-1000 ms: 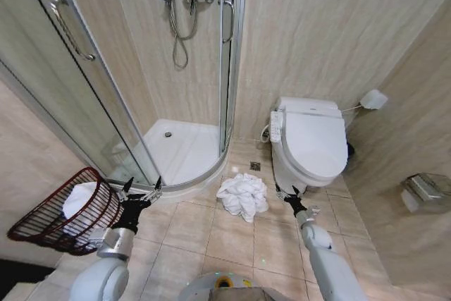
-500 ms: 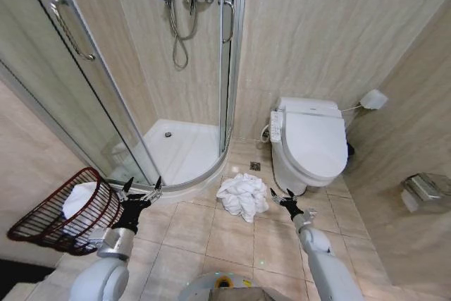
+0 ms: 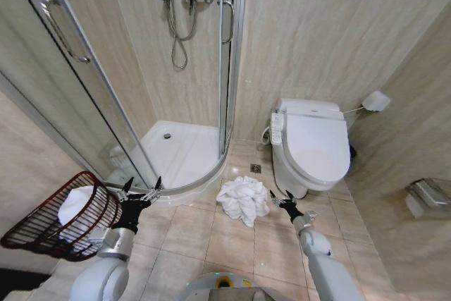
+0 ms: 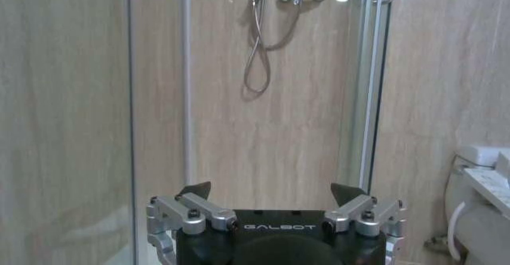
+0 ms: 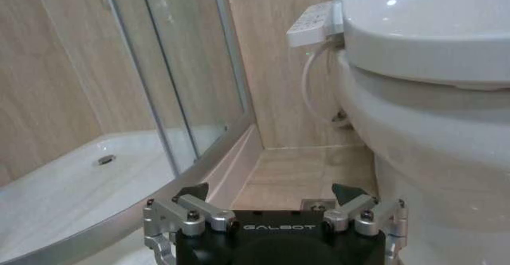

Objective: Discard the used towel into the hamper.

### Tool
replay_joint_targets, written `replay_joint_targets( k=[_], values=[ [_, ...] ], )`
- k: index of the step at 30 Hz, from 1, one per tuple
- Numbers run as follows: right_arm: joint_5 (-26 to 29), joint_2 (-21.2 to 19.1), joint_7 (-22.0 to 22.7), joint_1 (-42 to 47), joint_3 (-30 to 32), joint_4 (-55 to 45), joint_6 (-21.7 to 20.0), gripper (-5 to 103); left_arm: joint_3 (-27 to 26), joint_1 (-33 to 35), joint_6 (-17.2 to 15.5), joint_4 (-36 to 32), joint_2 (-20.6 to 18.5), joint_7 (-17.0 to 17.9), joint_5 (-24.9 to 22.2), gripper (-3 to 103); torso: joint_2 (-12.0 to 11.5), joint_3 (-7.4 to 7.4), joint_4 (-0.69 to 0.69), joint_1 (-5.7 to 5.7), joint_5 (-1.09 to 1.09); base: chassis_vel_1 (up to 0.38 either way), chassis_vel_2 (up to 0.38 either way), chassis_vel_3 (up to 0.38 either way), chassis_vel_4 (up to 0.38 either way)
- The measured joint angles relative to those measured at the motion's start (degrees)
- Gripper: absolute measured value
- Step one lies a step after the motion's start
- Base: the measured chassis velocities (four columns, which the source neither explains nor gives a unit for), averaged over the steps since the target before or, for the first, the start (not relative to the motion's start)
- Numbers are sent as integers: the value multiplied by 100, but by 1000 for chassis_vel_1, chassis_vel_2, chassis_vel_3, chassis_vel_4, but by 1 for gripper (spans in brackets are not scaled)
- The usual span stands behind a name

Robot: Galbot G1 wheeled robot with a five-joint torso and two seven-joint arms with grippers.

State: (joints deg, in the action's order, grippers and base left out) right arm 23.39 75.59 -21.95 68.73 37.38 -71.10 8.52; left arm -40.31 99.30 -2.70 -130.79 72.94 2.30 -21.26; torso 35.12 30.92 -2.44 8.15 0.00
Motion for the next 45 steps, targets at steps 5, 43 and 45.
replay_joint_targets(
  k=[5,43,45],
  values=[
    [-109,-2,18,-80,-32,125,99,100,0,0,0,0,0,0,0,98,0,0,0,-1,0,-67,67,66,-77],
    [-359,143,-850,-248,-173,639,307,100,0,-1,0,0,0,0,0,98,-1,1,-1,5,0,-68,71,71,-56],
    [-371,171,-851,-221,-215,591,289,100,0,-1,0,0,0,0,0,98,-1,1,0,4,-4,-89,60,24,-23]
  ],
)
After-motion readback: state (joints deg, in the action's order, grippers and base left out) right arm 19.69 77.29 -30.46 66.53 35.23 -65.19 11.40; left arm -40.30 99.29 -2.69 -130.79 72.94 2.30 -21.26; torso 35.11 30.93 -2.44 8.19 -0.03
